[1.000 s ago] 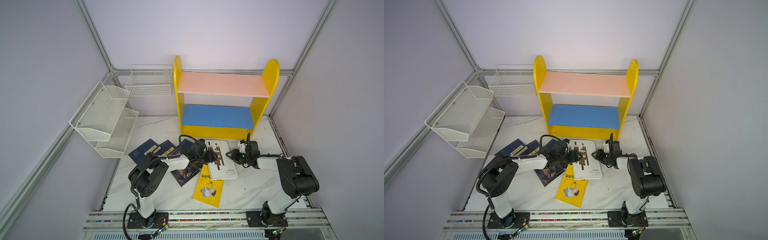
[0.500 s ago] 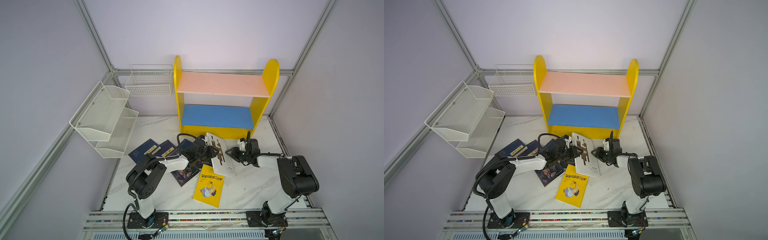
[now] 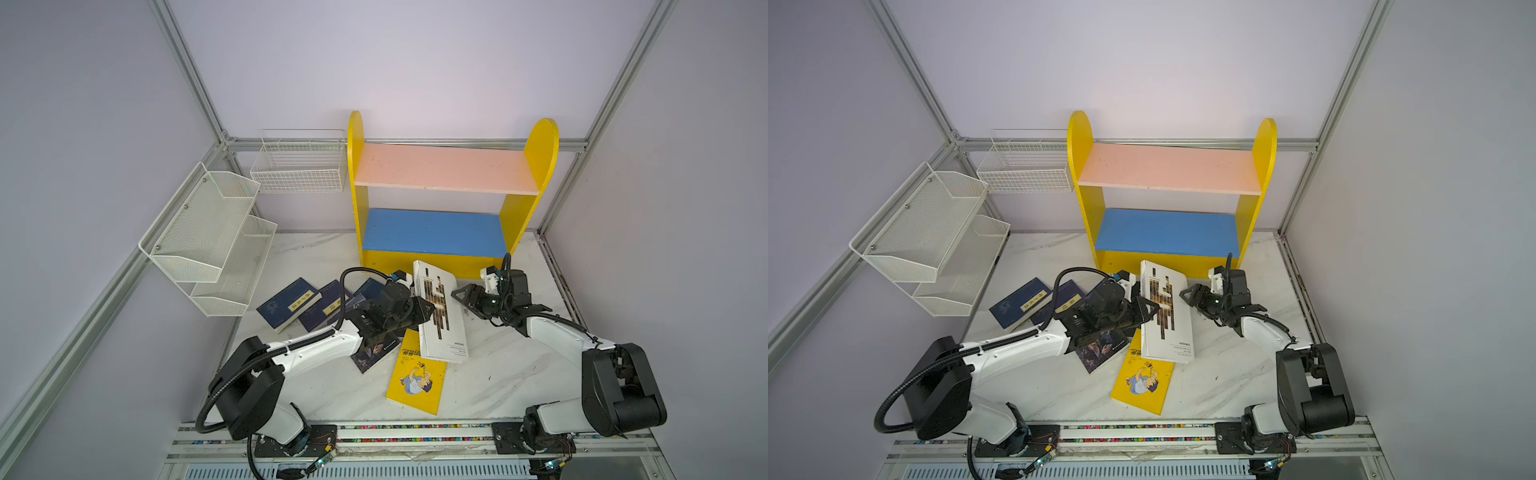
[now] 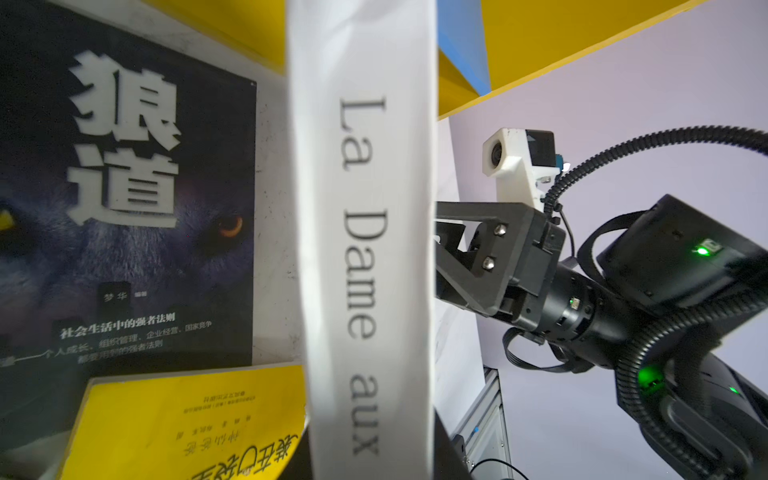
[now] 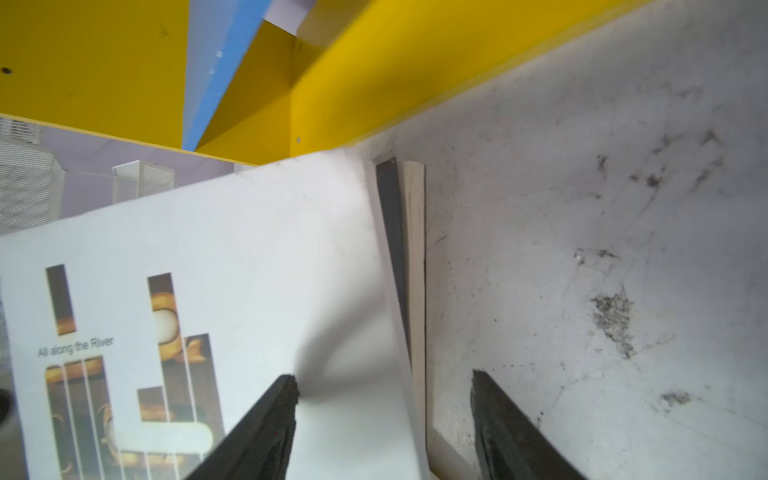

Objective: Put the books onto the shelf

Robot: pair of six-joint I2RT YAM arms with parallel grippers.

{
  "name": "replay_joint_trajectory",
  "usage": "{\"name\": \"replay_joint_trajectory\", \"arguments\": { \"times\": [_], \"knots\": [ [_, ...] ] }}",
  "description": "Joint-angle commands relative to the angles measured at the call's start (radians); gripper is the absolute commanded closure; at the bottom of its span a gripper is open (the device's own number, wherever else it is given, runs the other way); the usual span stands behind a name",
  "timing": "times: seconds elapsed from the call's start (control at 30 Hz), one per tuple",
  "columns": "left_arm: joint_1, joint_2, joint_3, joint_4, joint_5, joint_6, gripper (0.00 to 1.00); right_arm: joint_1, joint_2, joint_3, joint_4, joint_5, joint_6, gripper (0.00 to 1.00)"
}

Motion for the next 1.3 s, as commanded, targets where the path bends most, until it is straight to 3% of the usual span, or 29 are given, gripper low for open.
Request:
{"name": "replay_joint_trajectory", "arguments": {
  "times": [0.0, 0.17, 0.3, 0.43, 0.67, 0.97, 1.13, 1.27],
  "knots": [
    [-0.002, -0.109, -0.018, 0.032, -0.063, -0.013, 0.78, 0.006, -0.078, 0.035, -0.054, 0.024, 0.034, 0.31],
    [0.004, -0.122, 0.095, -0.047, -0.179, -0.022, 0.78, 0.006, -0.141, 0.087, -0.062, 0.037, 0.077, 0.3],
    [0.036, -0.08, 0.154, 0.034, -0.258, -0.062, 0.78, 0.003, -0.185, 0.139, -0.063, 0.089, 0.109, 0.29],
    [0.096, 0.017, 0.239, 0.131, -0.26, -0.069, 0.77, 0.002, -0.214, 0.185, -0.071, 0.148, 0.124, 0.25],
    [0.159, 0.11, 0.348, 0.266, -0.24, -0.098, 0.77, -0.011, -0.213, 0.201, -0.08, 0.146, 0.137, 0.24],
    [0.212, 0.234, 0.407, 0.472, -0.327, -0.15, 0.77, -0.011, -0.138, 0.214, -0.002, 0.152, 0.169, 0.25],
    [0.212, 0.348, 0.419, 0.691, -0.461, -0.151, 0.77, -0.012, -0.04, 0.235, 0.078, 0.153, 0.199, 0.25],
    [0.211, 0.435, 0.472, 0.753, -0.545, -0.159, 0.77, -0.011, 0.062, 0.256, 0.178, 0.114, 0.24, 0.25]
  ]
}}
